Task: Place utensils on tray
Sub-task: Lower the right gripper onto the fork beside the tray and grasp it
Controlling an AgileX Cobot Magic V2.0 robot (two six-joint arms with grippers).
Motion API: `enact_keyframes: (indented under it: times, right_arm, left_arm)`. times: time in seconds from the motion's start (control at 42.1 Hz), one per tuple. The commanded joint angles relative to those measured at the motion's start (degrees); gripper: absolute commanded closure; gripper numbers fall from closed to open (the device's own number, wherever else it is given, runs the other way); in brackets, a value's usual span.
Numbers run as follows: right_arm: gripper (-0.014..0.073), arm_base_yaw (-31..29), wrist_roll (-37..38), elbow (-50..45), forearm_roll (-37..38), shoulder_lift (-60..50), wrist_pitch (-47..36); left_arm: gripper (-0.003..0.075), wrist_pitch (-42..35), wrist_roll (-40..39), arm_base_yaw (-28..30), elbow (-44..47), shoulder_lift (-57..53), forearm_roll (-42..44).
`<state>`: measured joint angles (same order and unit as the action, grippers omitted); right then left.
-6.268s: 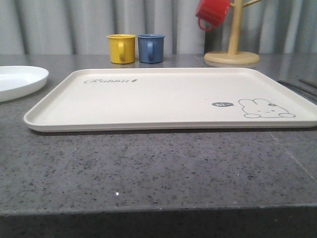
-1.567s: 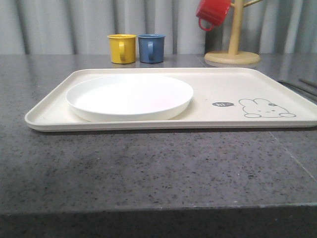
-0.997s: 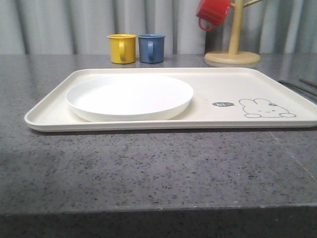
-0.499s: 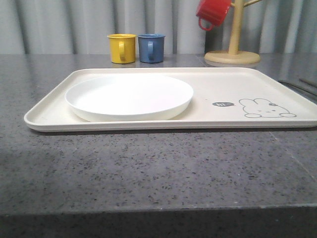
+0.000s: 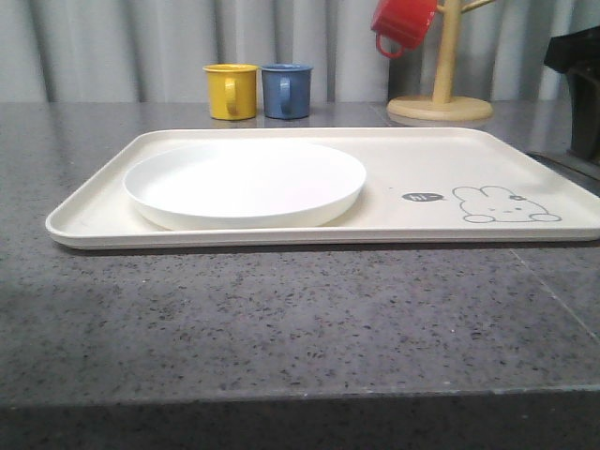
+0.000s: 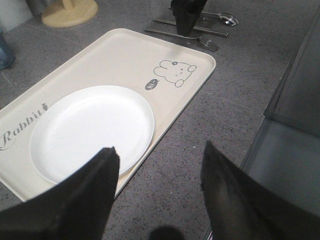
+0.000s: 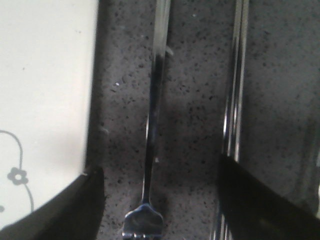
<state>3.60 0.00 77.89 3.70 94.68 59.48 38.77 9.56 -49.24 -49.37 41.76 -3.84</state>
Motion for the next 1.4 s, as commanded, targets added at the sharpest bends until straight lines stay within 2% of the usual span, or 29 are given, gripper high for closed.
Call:
enact_keyframes:
  times: [0.0, 0.071, 0.19, 0.285, 0.689, 0.736, 0.878, 0.95, 1.187, 1.377]
  right_arm:
    - [0.0086, 0.0, -0.6, 2.5, 0.7, -0.3, -1.6]
    - [0.0111, 0.0, -0.6, 2.8, 0.6, 0.8, -1.9]
    - [0.0216, 0.0, -0.6, 2.8, 0.2, 1.6, -3.3]
    - [0.0265, 0.0, -0.6, 2.8, 0.1, 2.2, -4.7]
    - [0.0284, 0.0, -0.6, 2.8, -1.4, 4.3, -2.8]
    - [0.0324, 0.0, -0.6, 2.8, -1.4, 4.3, -2.6]
    - [0.0552, 0.0, -0.6, 2.8, -1.7, 3.4, -1.9]
    - [0.0613, 0.0, -0.6, 2.8, -1.9, 2.7, -1.8]
    - [0.0620, 1.3, -0.6, 2.9, -3.7, -3.5, -0.6]
    - [0.0617, 9.6, -0.8, 6.8, -7.5, -5.3, 1.8]
  left_arm:
    - [0.0344, -4.6, -0.6, -0.5, -1.5, -0.2, -0.2]
    - [0.0344, -4.6, -0.6, -0.5, -1.5, -0.2, -0.2]
    - [0.0344, -4.6, -0.6, -0.5, -1.5, -0.2, -0.2]
    - [0.0344, -4.6, -0.6, -0.5, -1.5, -0.2, -0.2]
    - [0.0344, -4.6, -0.6, -0.5, -1.5, -0.2, -0.2]
    - [0.0344, -4.6, -0.6, -0.5, -1.5, -0.2, -0.2]
    - [0.0344, -4.6, -0.6, -0.5, -1.5, -0.2, -0.2]
    - [0.0344, -4.6, -0.6, -0.5, -1.5, -0.2, -0.2]
    - [0.0344, -4.6, -0.6, -0.5, -1.5, -0.2, -0.2]
    - [0.0345, -4.6, -0.6, -0.5, -1.5, -0.1, -0.2]
